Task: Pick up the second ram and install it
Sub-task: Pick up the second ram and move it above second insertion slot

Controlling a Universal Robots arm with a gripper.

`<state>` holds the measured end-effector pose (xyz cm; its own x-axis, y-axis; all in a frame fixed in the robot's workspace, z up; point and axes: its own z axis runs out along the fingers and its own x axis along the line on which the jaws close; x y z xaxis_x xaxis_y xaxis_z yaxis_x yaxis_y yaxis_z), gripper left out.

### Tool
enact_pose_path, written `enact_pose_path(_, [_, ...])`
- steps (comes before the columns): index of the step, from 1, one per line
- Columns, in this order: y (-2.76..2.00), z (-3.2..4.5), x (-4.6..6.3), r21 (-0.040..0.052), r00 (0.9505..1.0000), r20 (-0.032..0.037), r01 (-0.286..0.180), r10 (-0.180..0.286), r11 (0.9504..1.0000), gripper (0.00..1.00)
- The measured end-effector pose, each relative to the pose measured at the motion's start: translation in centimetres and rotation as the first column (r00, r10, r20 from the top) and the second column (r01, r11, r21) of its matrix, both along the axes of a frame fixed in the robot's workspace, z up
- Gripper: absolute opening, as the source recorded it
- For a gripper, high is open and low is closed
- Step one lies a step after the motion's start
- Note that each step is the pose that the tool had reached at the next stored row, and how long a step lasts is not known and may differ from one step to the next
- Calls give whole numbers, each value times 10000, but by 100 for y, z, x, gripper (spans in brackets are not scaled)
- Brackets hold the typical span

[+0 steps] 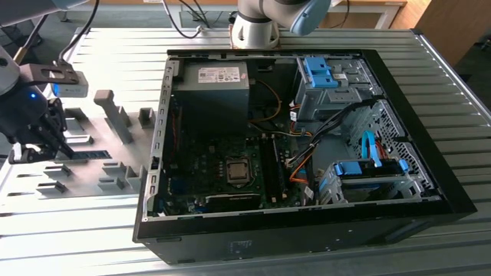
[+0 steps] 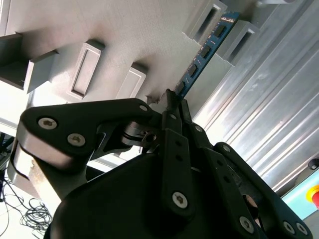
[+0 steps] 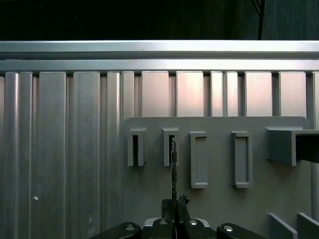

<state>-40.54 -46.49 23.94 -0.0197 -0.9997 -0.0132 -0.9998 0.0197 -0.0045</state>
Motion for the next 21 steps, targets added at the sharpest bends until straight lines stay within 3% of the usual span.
enact_pose_path(21, [0,103,0,1,10000,1,0,0,10000,14])
